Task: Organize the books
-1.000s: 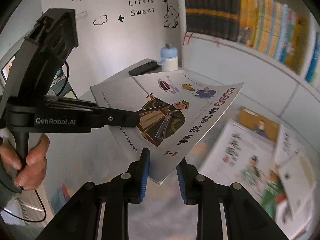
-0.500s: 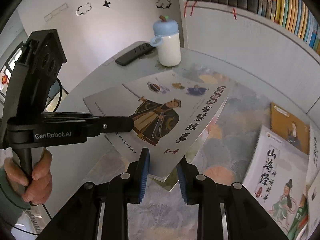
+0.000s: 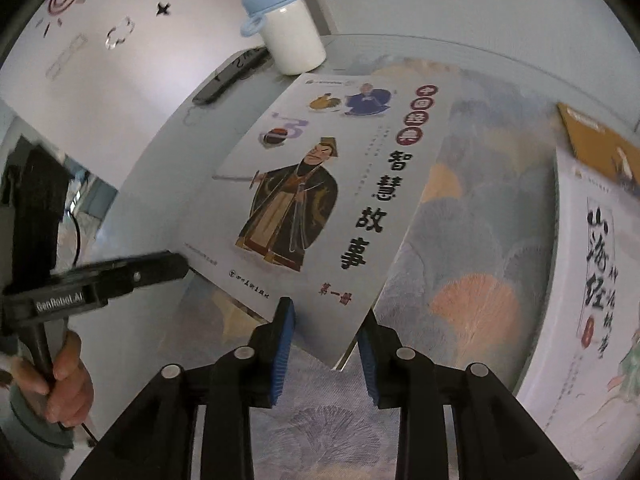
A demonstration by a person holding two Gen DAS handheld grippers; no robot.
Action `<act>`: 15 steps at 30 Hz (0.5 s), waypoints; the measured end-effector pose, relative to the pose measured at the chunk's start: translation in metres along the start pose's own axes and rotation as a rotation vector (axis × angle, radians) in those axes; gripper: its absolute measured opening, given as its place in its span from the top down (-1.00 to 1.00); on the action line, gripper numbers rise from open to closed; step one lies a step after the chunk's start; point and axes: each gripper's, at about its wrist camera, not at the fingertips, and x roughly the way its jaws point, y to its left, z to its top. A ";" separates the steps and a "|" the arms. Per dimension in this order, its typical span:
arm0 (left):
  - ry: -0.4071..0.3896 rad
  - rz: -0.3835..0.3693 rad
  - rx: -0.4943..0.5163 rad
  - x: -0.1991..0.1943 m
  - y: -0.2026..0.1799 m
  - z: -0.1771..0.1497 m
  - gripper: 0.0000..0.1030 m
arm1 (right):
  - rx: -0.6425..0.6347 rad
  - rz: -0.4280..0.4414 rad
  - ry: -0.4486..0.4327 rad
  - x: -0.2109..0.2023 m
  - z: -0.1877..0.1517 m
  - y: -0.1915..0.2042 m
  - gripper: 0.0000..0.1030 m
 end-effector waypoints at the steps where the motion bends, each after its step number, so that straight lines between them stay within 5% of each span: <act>1: -0.008 0.008 0.006 -0.006 -0.002 -0.002 0.50 | 0.003 0.000 0.003 -0.003 0.000 0.000 0.42; 15: -0.059 0.011 0.162 -0.050 -0.092 -0.032 0.42 | 0.048 -0.057 -0.122 -0.105 -0.083 0.009 0.36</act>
